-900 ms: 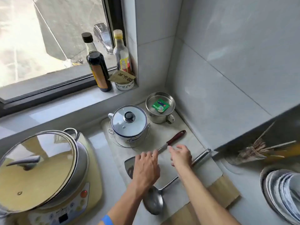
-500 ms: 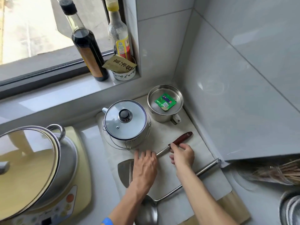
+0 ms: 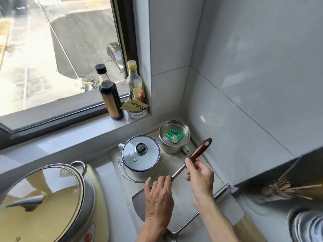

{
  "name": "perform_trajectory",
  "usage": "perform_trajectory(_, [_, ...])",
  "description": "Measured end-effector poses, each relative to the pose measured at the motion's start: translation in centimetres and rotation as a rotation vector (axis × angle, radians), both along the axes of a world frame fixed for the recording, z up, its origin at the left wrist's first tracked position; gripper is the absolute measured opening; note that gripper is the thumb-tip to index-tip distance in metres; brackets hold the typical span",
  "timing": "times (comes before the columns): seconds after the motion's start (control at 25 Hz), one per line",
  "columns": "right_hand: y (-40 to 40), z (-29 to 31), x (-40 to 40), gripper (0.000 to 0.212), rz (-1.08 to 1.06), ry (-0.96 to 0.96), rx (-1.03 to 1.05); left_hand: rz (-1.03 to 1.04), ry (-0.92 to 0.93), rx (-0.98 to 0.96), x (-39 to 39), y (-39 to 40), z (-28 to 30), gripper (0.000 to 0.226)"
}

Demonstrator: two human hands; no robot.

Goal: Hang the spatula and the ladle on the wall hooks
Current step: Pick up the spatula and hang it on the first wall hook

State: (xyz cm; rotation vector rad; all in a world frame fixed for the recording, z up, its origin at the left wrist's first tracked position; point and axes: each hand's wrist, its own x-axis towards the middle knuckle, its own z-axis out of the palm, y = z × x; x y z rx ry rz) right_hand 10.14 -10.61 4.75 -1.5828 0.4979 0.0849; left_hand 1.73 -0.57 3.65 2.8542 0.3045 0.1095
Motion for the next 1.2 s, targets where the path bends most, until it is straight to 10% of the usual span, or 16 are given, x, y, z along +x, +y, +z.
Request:
perform_trajectory(0.56, [-0.9,30.4,4.7,0.022,-0.146,-0.623,-0.308,-0.230,-0.588,-0.337,8.0,-2.4,24.6,0.019])
perform_trajectory(1.2, [-1.8,31.3,12.3,0.020,-0.143,-0.483,-0.391,-0.172,-0.513,-0.441,16.2,-4.7,24.1,0.012])
